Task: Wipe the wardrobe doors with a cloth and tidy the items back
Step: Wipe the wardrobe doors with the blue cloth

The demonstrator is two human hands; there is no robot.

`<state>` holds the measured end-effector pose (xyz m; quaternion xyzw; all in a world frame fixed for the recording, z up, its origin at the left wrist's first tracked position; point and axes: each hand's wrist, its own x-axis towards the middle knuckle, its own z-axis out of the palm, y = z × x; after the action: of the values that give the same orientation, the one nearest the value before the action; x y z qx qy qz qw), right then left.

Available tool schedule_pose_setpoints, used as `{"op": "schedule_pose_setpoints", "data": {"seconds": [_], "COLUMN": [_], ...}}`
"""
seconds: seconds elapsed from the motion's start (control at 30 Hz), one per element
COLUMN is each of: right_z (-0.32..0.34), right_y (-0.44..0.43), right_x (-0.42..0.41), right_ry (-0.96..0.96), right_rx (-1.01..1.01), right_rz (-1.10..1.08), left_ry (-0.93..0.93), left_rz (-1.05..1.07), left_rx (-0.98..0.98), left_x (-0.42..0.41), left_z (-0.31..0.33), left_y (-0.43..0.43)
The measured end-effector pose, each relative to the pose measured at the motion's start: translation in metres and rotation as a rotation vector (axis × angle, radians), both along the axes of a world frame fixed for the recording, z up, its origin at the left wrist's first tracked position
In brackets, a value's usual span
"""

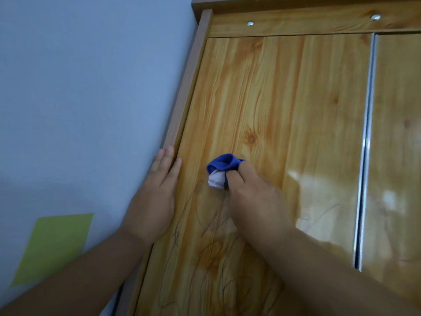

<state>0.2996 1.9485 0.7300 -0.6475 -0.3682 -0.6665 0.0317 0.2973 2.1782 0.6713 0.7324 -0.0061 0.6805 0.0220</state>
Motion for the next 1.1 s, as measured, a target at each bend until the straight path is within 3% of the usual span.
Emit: {"op": "schedule_pose_setpoints", "data": {"seconds": [0.3,0.43,0.57,0.8,0.9,1.0,1.1], "right_z": [-0.051,-0.045,-0.023,0.059,0.063,0.057,0.043], "right_y": [0.061,0.056,0.028,-0.023,-0.021,-0.005,0.021], "right_x": [-0.018,-0.02,-0.014,-0.003,-0.004,-0.013,-0.018], "right_ry": [0.028,-0.022,0.086,0.126,0.114,0.068,0.065], "right_rx": [-0.195,-0.261,-0.369,-0.099,-0.07,-0.04,-0.138], "right_rz": [0.006,-0.034,-0.084,-0.133,-0.146,-0.02,-0.021], "left_ry": [0.101,0.1,0.067,0.096,0.081,0.099,0.11], "left_rz": [-0.084,-0.085,-0.063,-0.064,-0.085,-0.177,-0.211], "left_rx": [-0.015,0.0,-0.02,-0.079,-0.162,-0.264,-0.325], "left_x": [-0.013,-0.015,-0.012,-0.025,-0.036,-0.038,-0.03], "left_z": [0.002,0.002,0.001,0.001,-0.03,-0.071,-0.098], "left_y": [-0.001,-0.004,-0.006,-0.013,-0.014,-0.02,-0.022]}}
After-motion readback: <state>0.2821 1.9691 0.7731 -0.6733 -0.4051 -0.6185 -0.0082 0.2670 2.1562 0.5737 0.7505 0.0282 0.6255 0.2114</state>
